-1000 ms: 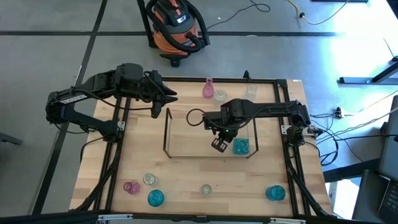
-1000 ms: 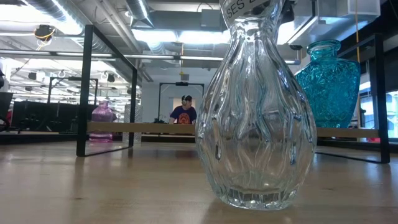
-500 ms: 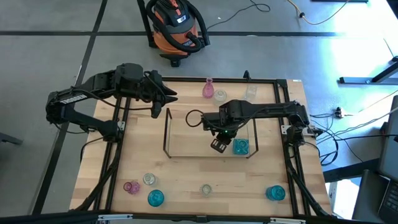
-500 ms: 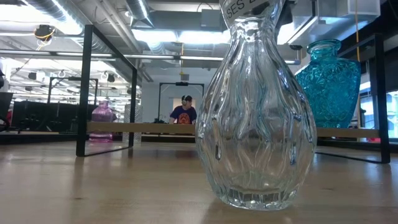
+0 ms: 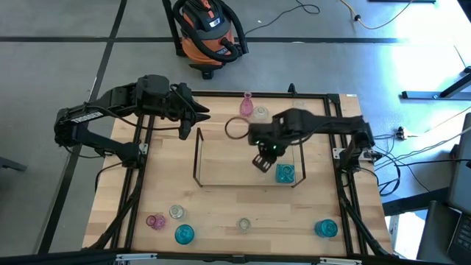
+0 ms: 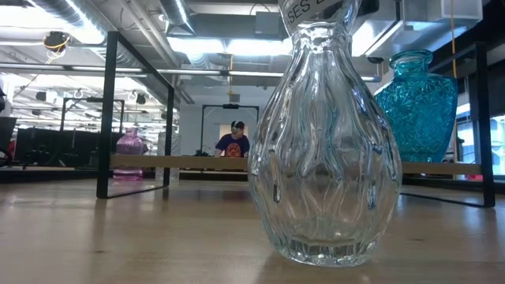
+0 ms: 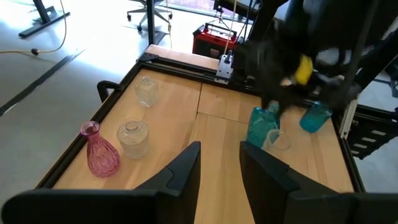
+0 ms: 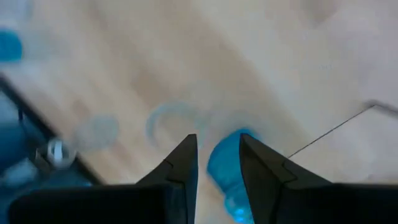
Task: Sort vases onto shelf
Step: Put the violet vase on the shelf
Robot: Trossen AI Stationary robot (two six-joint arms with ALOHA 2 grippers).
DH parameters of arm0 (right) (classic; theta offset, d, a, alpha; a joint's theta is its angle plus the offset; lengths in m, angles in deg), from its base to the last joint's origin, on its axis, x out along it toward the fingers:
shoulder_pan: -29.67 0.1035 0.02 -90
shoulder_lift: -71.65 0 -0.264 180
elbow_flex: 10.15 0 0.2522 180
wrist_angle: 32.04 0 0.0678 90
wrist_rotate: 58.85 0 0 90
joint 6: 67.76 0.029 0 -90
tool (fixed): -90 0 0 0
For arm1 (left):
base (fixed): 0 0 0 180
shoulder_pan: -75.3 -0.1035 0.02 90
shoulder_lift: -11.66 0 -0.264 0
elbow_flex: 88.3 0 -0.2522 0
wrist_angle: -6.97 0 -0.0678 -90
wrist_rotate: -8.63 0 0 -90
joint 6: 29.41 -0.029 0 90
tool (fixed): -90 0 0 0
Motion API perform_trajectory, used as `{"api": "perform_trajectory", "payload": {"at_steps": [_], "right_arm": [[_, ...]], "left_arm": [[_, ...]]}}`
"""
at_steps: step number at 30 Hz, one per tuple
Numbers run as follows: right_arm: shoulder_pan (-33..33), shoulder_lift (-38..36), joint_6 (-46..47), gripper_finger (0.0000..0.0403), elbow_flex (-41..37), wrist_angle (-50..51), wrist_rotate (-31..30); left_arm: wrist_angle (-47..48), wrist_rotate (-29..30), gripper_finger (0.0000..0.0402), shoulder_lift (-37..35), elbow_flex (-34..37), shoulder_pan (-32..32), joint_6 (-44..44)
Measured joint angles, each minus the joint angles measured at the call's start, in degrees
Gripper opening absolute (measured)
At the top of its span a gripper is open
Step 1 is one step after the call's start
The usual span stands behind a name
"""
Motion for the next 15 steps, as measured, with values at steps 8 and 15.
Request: {"api": "perform_trajectory", "payload": {"at_steps": [8,15], "right_arm": [[-8.3,-5.7,3.0,0.0097,0.2,0.2,-24.5],[-23.7,-7.5,-8.8,0.0097,-5.7,-17.1,-17.4]], "left_arm": [[0.0,0.0,0.0105,0.0,0.0,0.0,0.0],[0.0,0.0,0.0105,0.0,0.0,0.0,0.0]]}}
